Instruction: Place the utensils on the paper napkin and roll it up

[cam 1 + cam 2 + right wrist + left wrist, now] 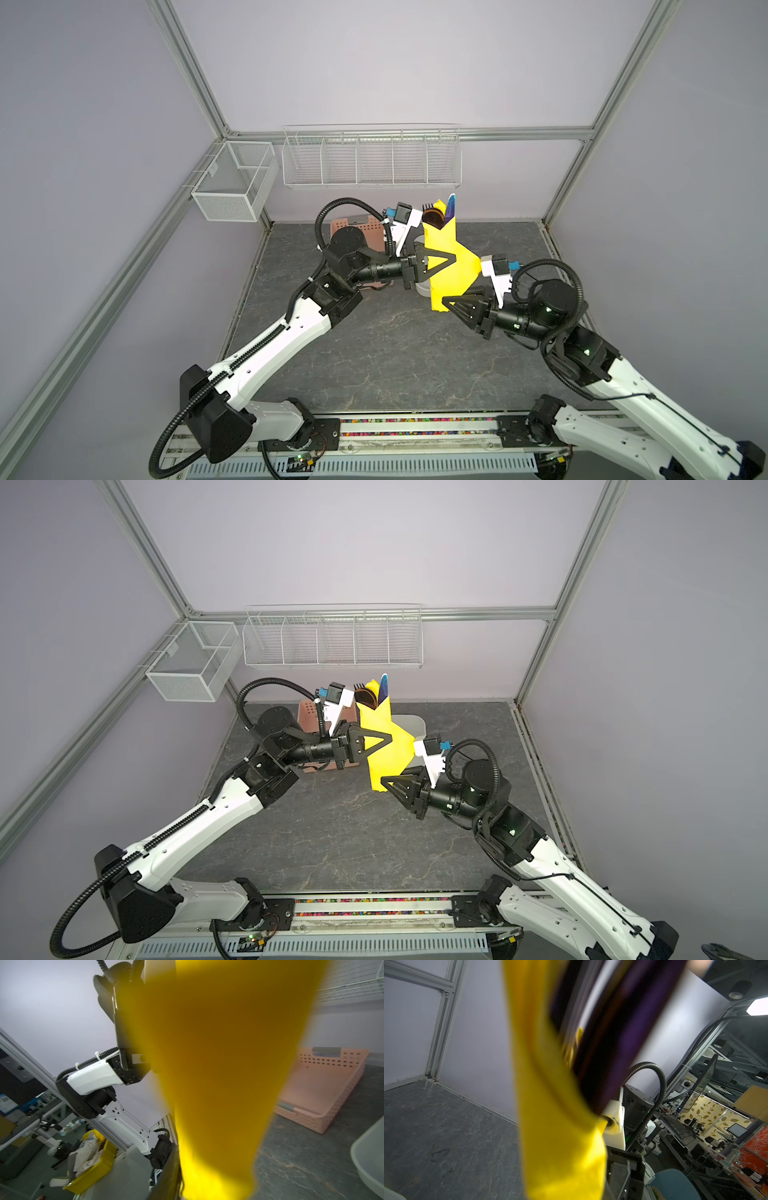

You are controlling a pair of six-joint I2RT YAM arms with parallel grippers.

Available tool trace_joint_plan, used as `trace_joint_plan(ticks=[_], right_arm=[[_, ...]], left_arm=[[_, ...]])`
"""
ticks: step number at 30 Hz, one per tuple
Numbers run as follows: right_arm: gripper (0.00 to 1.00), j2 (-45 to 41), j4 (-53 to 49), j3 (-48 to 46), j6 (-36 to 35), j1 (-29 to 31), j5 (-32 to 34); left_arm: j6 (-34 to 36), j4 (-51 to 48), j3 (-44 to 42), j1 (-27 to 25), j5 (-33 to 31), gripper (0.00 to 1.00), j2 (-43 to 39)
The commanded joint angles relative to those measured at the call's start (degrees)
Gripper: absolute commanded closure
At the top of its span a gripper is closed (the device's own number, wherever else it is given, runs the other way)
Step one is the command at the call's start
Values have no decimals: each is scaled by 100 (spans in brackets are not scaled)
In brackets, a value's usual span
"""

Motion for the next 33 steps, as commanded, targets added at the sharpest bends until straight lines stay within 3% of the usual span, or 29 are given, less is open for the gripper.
trace_joint_plan(ticks=[1, 5, 10, 14, 23, 28, 33], right_arm=[[63, -120, -336, 372, -133, -99, 325], [57, -7, -442, 701, -64, -303, 121], [57, 101, -546, 973, -61, -439, 78], [63, 143, -638, 1055, -82, -506, 162], [88, 118, -921, 1135, -116, -622, 564], [94, 56, -1006, 1130, -91, -700, 643], [94, 31, -1148, 1134, -73, -741, 786]], left_arm=[[200, -18, -60, 27, -66, 100, -178], [268, -123, -97, 26, -73, 100, -214], [264, -134, -91, 26, -40, 100, -215], [225, -91, -91, 26, -18, 100, -214], [39, 206, -134, 27, 192, 100, -196], [-95, 355, -136, 26, 276, 100, -149], [-153, 507, -191, 28, 361, 100, -131]])
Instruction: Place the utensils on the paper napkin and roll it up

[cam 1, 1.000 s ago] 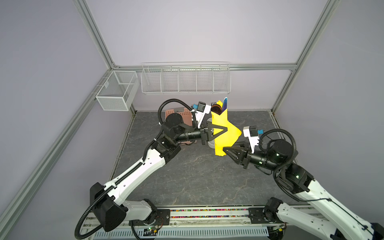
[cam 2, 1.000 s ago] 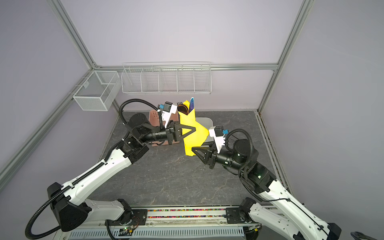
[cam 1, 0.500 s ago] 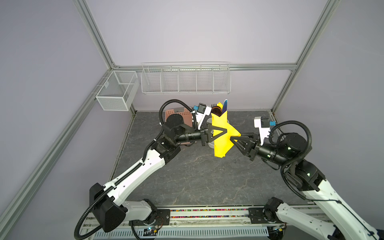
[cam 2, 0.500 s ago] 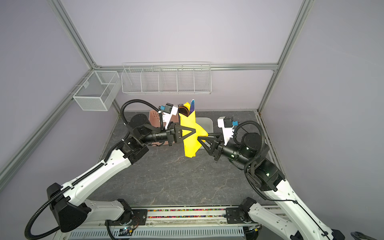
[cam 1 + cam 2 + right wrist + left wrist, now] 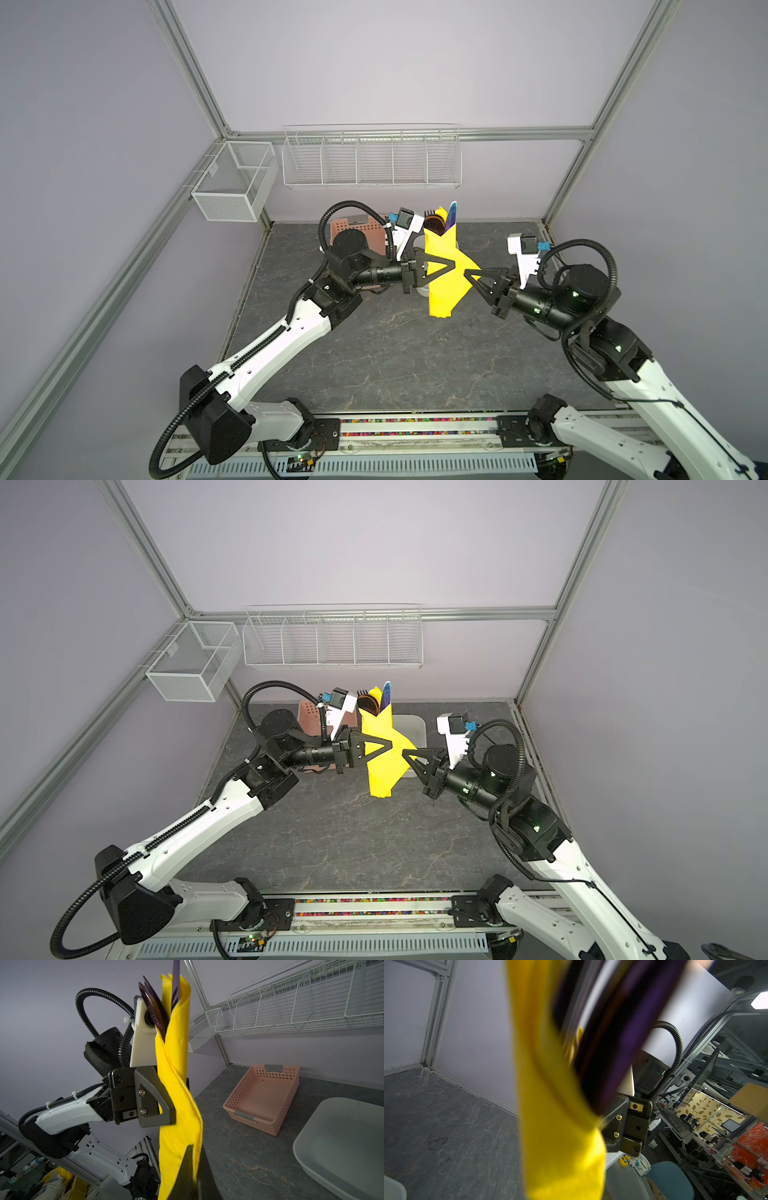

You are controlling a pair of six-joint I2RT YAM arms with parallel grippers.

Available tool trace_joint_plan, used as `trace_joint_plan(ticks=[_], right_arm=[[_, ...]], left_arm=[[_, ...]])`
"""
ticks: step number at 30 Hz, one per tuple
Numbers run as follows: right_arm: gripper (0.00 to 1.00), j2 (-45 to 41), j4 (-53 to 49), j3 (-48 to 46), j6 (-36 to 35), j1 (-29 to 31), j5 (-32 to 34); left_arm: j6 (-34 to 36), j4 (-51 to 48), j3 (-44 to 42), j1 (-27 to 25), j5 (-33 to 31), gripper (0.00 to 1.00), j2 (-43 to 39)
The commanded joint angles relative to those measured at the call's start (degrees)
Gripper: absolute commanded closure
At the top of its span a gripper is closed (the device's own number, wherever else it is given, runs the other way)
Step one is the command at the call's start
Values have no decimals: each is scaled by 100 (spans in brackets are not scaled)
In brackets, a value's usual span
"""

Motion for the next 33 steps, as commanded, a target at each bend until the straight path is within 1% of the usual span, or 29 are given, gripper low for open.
trace_joint_plan(ticks=[1, 4, 7, 13, 33], right_arm=[[94, -119, -170, 109, -27, -114, 354], [94, -158, -237, 110, -27, -139, 436], [94, -190, -255, 101, -26, -152, 455], [94, -224, -272, 74, 10, -170, 474], [94, -337, -378, 52, 35, -185, 485]], left_arm=[[-132, 511, -8, 32, 193, 100, -84], [-244, 631, -28, 36, 259, 100, -57], [-336, 773, -67, 33, 338, 97, -59], [-371, 810, -61, 35, 417, 96, -61], [-377, 752, -52, 49, 318, 90, -65]])
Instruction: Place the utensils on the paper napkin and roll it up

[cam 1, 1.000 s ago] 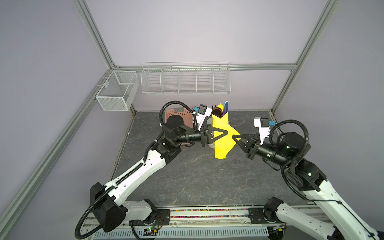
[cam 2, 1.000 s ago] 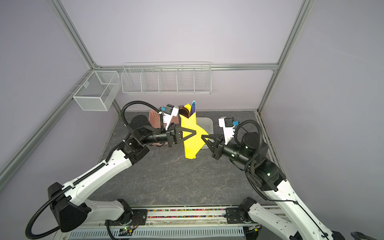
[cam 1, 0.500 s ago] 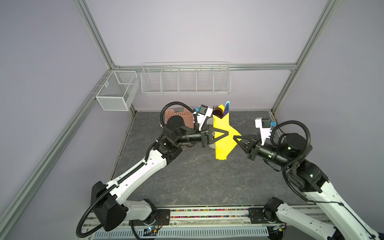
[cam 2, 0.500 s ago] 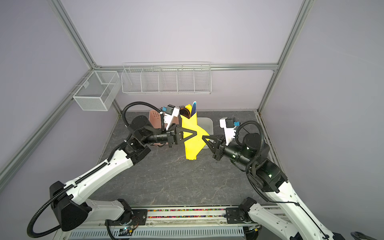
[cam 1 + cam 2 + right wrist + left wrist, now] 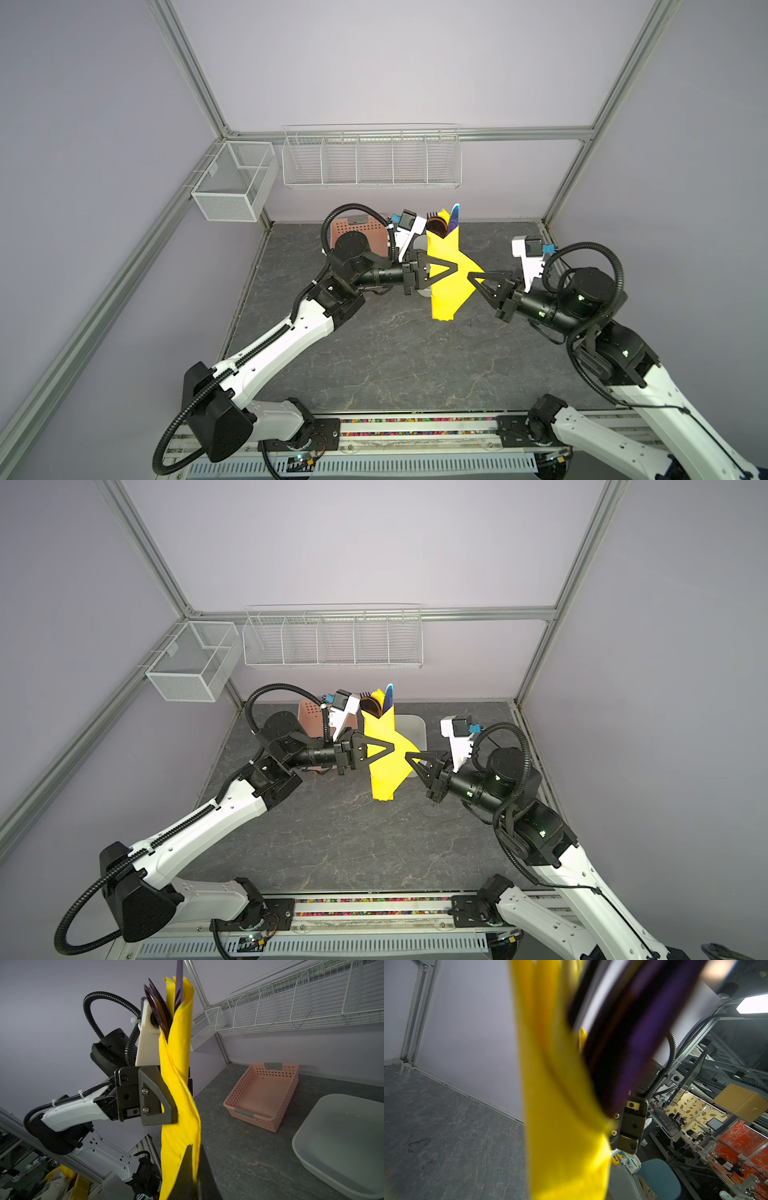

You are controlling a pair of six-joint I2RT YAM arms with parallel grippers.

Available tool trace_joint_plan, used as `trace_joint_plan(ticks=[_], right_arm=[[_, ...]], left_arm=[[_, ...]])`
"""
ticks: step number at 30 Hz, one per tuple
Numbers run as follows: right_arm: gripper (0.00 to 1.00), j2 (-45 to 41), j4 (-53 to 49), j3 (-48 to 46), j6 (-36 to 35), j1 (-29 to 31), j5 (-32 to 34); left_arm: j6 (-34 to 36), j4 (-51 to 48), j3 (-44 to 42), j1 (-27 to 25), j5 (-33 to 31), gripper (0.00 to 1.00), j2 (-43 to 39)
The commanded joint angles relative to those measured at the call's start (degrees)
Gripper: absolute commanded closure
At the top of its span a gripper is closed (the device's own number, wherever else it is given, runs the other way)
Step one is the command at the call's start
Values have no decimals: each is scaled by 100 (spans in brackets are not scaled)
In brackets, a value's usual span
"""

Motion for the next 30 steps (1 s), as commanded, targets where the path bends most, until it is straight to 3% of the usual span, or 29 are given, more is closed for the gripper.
trace_joint_plan(ticks=[1, 7, 17, 25, 30], right_arm=[[94, -178, -186, 49, 15, -165, 489], [94, -166, -186, 44, 6, -165, 500], [94, -121, -414, 87, -3, -173, 804], [70, -172, -539, 205, -79, -171, 858], [66, -149, -180, 244, -265, -173, -63]], left_arm=[[-65, 425, 31, 86, 132, 90, -132], [-18, 359, 23, 94, 60, 89, -144], [52, 341, -12, 105, -10, 99, -159], [1047, -1252, 190, 144, -1055, 100, -320], [1080, -1315, 200, 169, -1166, 100, -308]])
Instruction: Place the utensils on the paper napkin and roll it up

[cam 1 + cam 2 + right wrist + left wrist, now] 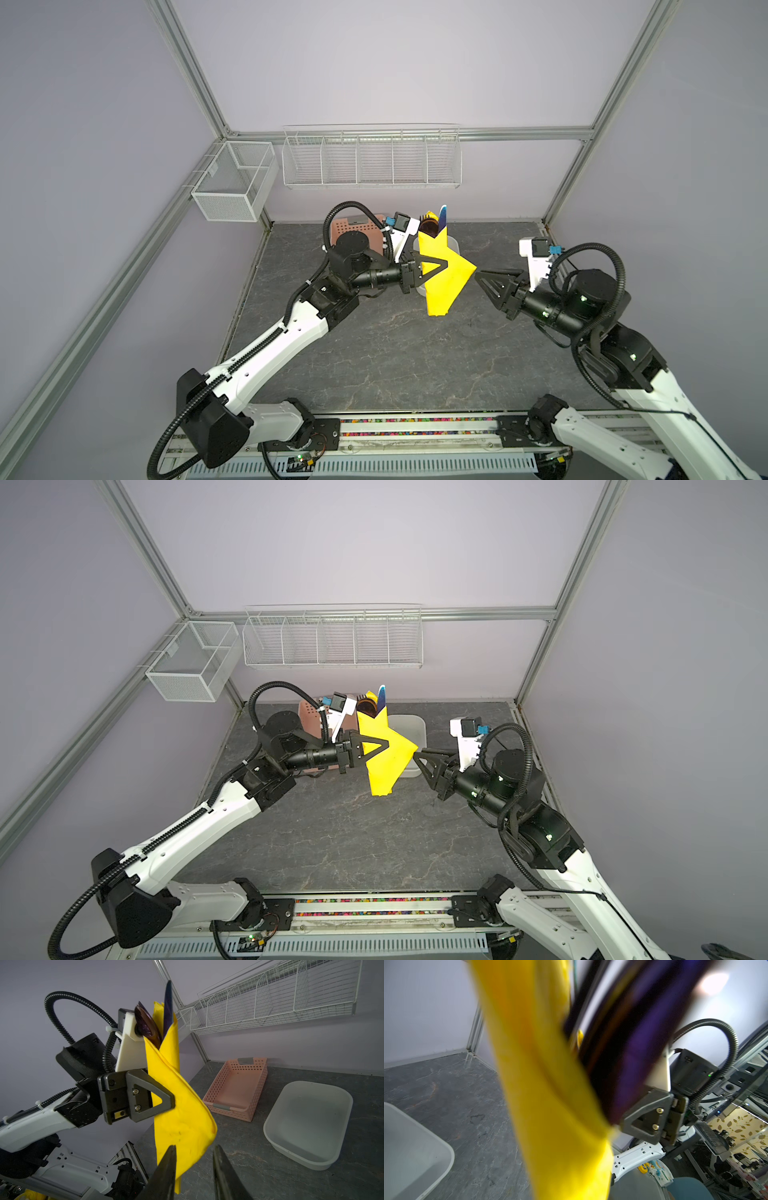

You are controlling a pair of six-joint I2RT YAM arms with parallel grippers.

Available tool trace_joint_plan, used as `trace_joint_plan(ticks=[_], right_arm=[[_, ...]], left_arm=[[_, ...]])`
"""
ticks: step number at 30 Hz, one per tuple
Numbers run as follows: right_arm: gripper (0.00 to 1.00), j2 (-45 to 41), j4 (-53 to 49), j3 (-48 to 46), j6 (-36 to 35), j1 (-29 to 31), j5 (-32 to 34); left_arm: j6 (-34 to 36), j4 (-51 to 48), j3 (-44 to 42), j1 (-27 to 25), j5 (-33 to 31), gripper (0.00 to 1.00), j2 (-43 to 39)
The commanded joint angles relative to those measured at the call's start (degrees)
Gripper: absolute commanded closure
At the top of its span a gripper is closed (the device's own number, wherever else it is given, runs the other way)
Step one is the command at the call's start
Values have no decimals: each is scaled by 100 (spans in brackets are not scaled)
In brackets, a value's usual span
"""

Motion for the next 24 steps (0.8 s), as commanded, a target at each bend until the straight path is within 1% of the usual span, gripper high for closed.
trace_joint_plan(ticks=[1, 4, 9, 16, 24], right_arm=[[66, 68, 306, 220, -185, -20, -720], [65, 346, 231, 392, -140, -13, -1121], [66, 788, 151, 620, -82, -16, -1504], [67, 1046, -41, 751, -142, -6, -1425], [64, 1134, -16, 699, -109, -9, -1474]], left_arm=[[226, 0, 237, 31, -182, 100, -128], [146, 231, 220, 35, 42, 100, -113], [-14, 533, 221, 36, 259, 100, -95], [-212, 788, 194, 36, 500, 100, -67], [-346, 952, 192, 34, 690, 100, -46]])
